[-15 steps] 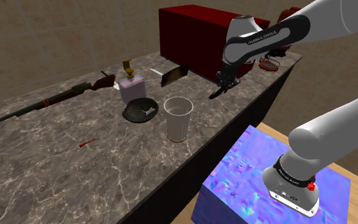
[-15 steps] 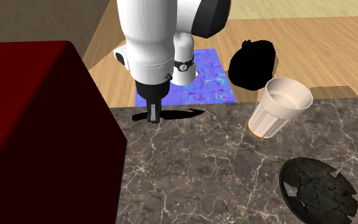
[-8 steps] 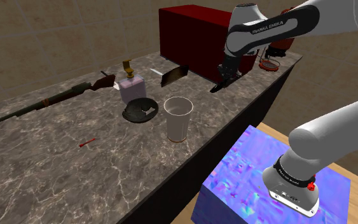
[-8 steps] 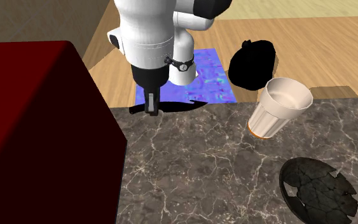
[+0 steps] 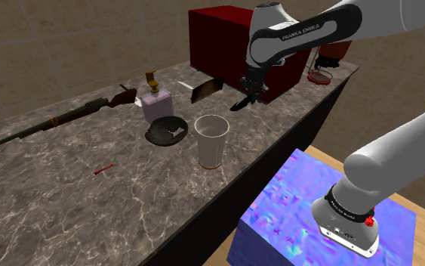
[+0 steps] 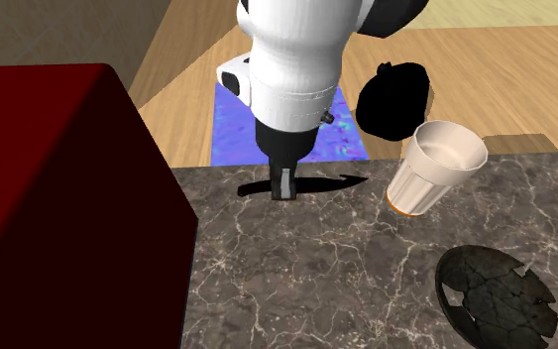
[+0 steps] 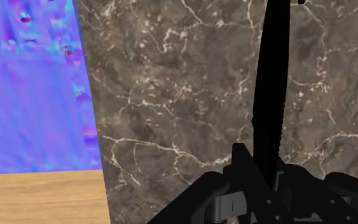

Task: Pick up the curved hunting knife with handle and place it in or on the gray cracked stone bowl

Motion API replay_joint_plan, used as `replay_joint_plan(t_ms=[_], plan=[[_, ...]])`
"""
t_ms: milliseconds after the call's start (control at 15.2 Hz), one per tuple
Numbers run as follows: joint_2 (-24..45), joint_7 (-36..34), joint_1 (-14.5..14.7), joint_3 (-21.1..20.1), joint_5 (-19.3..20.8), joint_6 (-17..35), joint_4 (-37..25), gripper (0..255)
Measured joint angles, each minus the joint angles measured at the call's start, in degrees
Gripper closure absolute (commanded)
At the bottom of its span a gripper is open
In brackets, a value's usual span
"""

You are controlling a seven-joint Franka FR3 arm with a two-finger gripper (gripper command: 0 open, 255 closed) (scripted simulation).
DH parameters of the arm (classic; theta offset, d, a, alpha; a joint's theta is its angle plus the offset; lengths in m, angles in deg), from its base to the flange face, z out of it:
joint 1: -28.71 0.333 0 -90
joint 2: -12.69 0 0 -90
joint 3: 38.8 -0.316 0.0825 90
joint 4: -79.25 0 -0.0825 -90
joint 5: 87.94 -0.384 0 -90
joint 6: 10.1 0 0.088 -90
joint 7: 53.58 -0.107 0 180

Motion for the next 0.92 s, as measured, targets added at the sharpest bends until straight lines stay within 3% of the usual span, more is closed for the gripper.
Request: replay_joint_plan(t_ms=[330,924], plan=[[5.26,-8.1,2.37,-4.85,1.32,-1.03,-5.66,255],[19.99,-22.82,7.64,-11.02,8.63,-4.63,-21.23,255]])
